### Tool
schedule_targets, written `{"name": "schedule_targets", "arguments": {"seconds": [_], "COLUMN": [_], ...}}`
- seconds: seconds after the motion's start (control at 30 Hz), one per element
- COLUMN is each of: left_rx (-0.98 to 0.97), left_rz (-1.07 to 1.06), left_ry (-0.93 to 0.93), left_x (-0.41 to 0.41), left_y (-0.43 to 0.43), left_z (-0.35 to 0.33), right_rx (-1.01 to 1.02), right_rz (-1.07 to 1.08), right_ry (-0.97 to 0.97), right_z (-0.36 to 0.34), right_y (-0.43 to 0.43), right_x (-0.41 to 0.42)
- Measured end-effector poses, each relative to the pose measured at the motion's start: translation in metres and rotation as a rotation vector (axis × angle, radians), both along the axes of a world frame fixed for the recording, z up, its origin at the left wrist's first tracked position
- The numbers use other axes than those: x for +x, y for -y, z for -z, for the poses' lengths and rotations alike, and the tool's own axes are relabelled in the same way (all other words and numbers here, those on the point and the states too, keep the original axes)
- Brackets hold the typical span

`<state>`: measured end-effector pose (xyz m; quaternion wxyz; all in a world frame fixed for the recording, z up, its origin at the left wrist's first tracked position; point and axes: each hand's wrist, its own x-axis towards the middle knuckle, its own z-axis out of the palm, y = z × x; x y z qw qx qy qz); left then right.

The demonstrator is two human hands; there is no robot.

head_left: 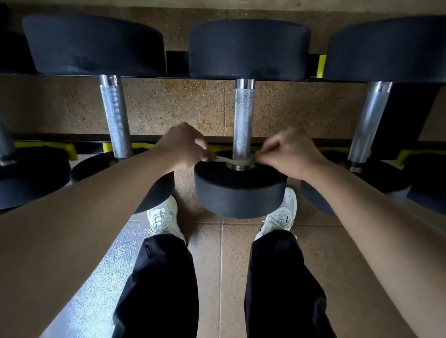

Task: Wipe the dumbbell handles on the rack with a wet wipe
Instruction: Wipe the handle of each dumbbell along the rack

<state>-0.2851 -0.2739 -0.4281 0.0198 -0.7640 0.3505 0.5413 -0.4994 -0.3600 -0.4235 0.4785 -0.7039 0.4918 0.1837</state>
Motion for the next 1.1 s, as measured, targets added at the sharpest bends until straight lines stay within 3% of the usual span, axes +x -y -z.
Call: {"name": "schedule_targets", "arguments": {"seconds": [0.1, 0.2, 0.27, 0.43, 0.5, 0.57, 0.7, 0.77, 0.9, 0.97, 1.1], "left_rx": [-0.023, 0.003, 0.020, 0.064, 0.079, 0.057, -0.031, -0.069, -0.087, -0.091, -0.074], "left_rz": [0.017, -0.024, -0.021, -0.039, -0.063, -0.090, -0.079, -0.154, -0.467, -0.591, -0.809], "left_ry": [0.094, -0.103, -0.122, 0.281, 0.354, 0.259, -0.123, -0.211, -0.308, -0.331, -0.471], "left_x": [-0.003, -0.011, -0.016, -0.002, 0.003, 0.002, -0.007, -0.006, -0.002, -0.002, -0.010], "left_y": [0.004, 0.010, 0.010, -0.001, -0.004, -0.002, 0.003, 0.002, -0.005, -0.005, 0.010], "left_z": [0.003, -0.003, -0.005, 0.013, 0.016, 0.015, -0.002, -0.005, 0.001, 0.003, 0.004], "right_rx": [-0.068, -0.103, -0.128, 0.068, 0.096, 0.077, -0.057, -0.068, 0.107, 0.061, 0.010], "right_rz": [0.083, 0.211, 0.206, 0.184, 0.246, 0.287, 0.398, 0.575, 1.021, 1.218, 1.287], "right_ry": [0.012, -0.077, -0.117, -0.009, -0.006, -0.058, -0.158, -0.063, 0.293, 0.423, 0.539], "right_z": [0.002, 0.004, 0.003, -0.018, -0.019, -0.017, -0.014, -0.017, -0.031, -0.039, -0.046], "right_y": [-0.004, -0.002, 0.000, -0.012, -0.018, -0.016, -0.001, 0.004, 0.008, 0.010, 0.014], "right_x": [0.002, -0.013, -0.017, 0.011, 0.016, 0.014, -0.008, -0.014, -0.014, -0.017, -0.026]}}
